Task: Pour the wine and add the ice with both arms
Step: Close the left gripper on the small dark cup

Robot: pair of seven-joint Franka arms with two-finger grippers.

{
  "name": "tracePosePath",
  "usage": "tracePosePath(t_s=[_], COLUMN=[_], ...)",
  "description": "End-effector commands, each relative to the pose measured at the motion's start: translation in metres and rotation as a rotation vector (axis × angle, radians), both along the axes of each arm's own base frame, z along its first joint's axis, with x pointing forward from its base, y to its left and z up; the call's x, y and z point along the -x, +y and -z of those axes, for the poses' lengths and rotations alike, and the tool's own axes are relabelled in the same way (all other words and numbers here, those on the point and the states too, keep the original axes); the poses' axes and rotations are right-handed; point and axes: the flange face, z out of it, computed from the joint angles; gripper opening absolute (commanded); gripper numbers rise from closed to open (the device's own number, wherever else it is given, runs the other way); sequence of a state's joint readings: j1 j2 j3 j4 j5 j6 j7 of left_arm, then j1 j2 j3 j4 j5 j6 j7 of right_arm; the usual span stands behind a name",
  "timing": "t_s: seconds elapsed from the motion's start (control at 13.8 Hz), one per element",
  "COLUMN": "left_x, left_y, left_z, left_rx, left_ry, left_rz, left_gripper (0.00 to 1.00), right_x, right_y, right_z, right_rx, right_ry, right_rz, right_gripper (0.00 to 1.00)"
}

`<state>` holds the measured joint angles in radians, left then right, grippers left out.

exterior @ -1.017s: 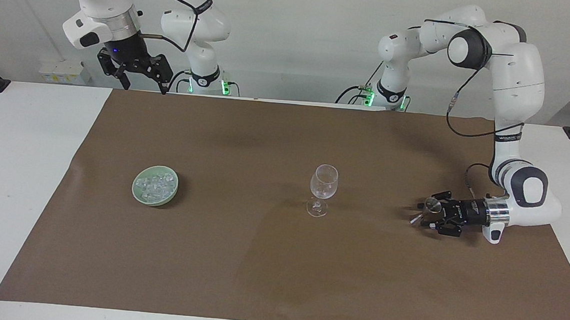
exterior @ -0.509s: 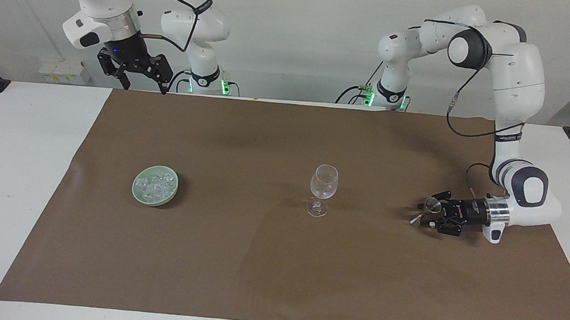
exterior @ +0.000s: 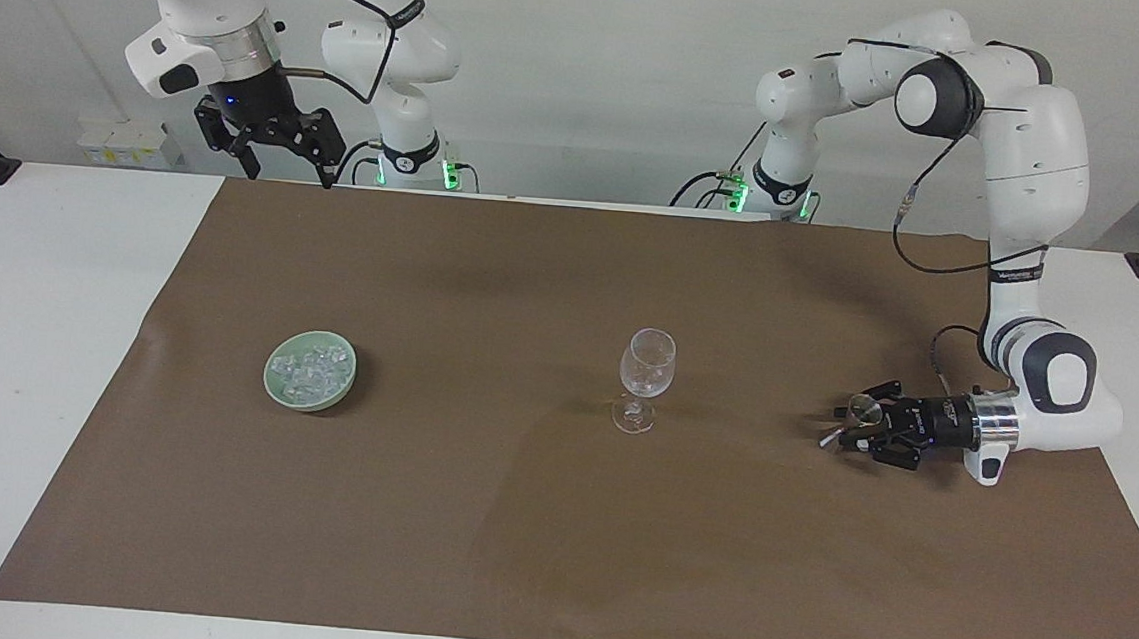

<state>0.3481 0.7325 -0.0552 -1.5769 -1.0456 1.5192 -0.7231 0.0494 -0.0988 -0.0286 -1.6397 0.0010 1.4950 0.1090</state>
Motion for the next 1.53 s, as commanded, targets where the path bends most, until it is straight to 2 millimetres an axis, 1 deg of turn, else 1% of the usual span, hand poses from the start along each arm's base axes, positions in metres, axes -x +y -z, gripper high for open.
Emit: tracePosePath(t_s=[0.0,0.36,0.65,1.02,1.31,1.45], left_x=[0.0024,0.0017,0.0017,0.0012,0.0018,0.0017], left_y=[0.0022,0.0019,0.0029,0.0027,0.0066,0.0066], left_z=[0.0016,0.0009,0.0008,0.0003,0.0013,0.0011], left_rx=[0.029,0.036,0.037,0.041,0.042,0.043], left_ry=[-0.009,-0.011,-0.011,-0.012,-0.016,-0.017], left_rz=[-0.006,-0.013,-0.015,-0.019,-0.026,-0.027], left_gripper=[0.44,0.38,0.31,0.16,0.0,0.0], right_x=[0.0055,0.0055,0.0055,0.0055,0.0055,0.0055], right_y=[0.0004,-0.0004,-0.0004,-0.0004,-0.0004,0.0004], right_z=[-0.0002,-0.0002,-0.0002,-0.0002,-0.0002,-0.0002], right_rx=[-0.019,-0.019,-0.019,-0.019,-0.019,-0.019], right_ry=[0.003,0.003,0.003,0.003,0.003,0.003], right_rz=[-0.02,-0.018,-0.018,-0.018,-0.018,-0.02], right_gripper=[1.0,1.0,1.0,1.0,1.0,1.0])
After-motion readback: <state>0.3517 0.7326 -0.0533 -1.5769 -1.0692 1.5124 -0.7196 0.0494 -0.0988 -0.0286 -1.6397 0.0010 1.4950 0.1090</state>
